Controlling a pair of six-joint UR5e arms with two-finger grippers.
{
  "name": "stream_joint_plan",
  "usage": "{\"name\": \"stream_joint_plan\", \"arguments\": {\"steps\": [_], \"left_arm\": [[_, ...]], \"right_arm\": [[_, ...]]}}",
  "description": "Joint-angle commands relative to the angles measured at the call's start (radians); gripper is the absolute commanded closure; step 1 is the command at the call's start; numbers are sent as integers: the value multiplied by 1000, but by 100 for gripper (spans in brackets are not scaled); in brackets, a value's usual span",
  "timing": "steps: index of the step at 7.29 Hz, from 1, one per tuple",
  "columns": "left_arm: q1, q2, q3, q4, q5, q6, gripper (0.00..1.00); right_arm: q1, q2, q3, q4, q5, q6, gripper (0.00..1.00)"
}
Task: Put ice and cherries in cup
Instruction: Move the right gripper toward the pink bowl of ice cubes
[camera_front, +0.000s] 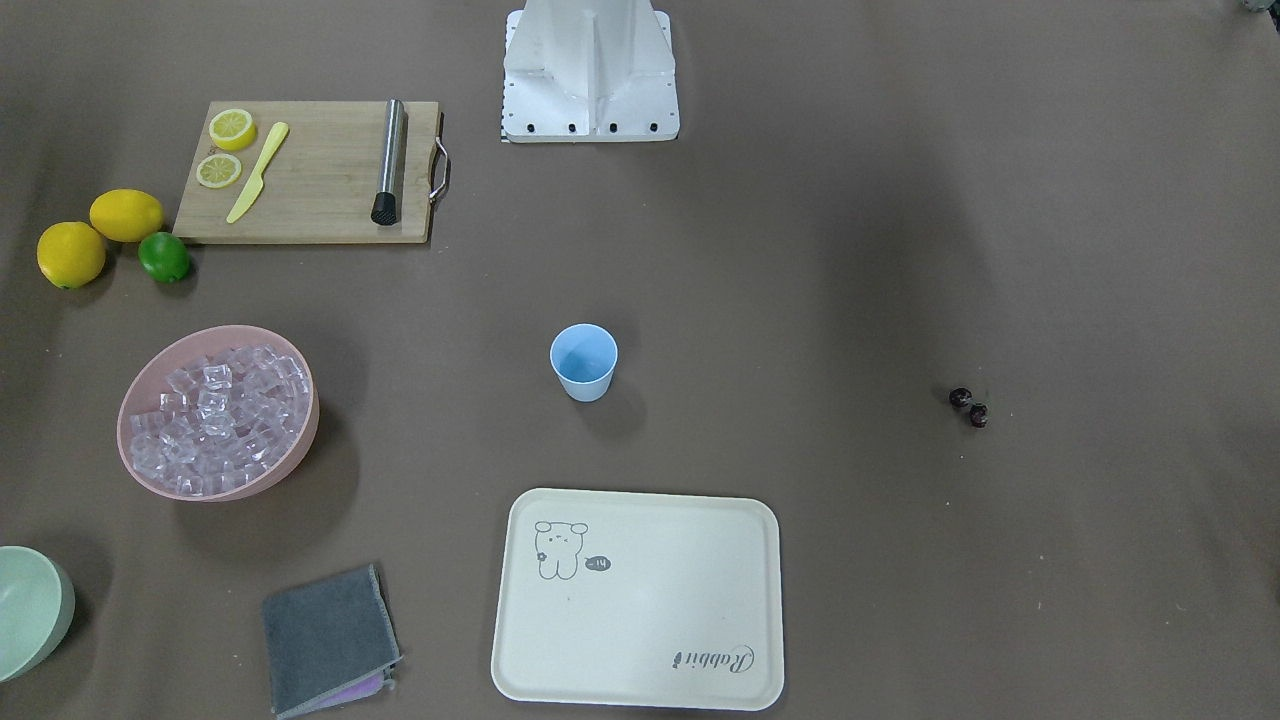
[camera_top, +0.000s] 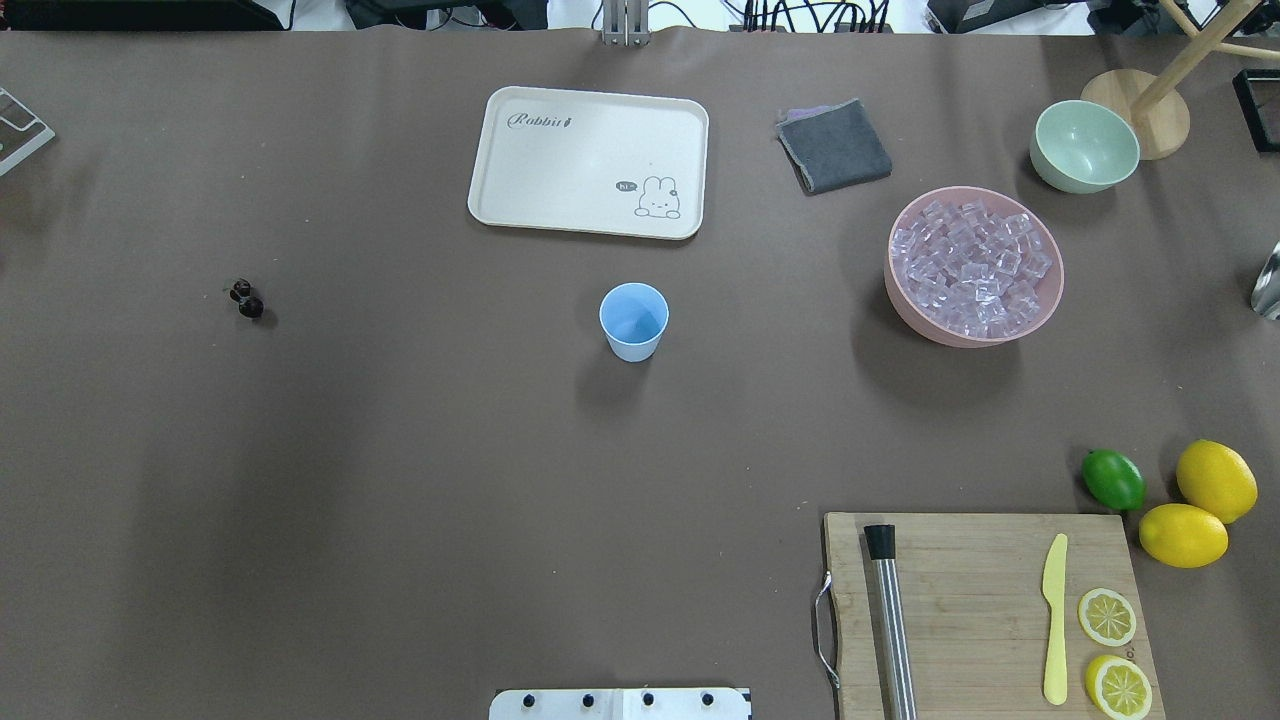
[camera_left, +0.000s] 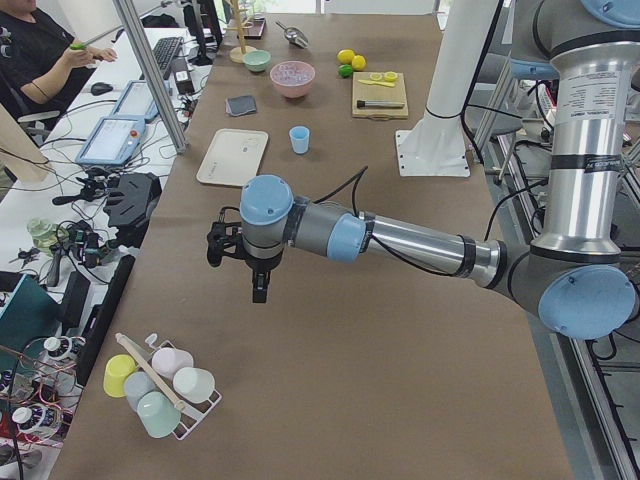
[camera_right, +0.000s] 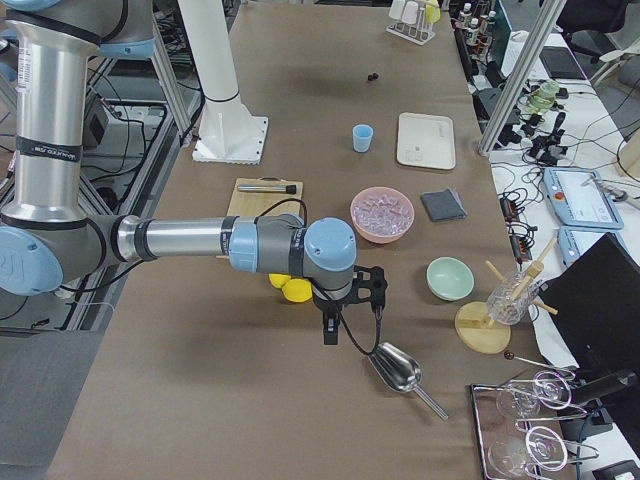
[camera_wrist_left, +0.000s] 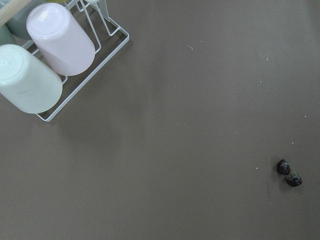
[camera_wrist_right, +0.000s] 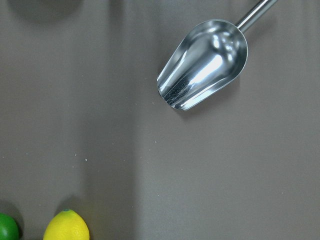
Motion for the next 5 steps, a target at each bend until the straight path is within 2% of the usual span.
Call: {"name": "stream_joint_plan", "arguments": {"steps": [1, 2, 3, 5], "left_arm": [[-1, 4, 1, -4, 39, 0, 2], [1, 7, 2, -8, 37, -1, 2], [1, 8, -7, -10, 36, -3, 2], [-1, 7, -11, -10, 42, -4, 2]], "right_arm": [[0, 4, 4, 0, -5, 11, 0], [-4, 19, 7, -2, 4, 14, 0], [-42, 78, -2, -8, -5, 14, 0], [-199, 225, 4, 0, -5, 12, 0]]}}
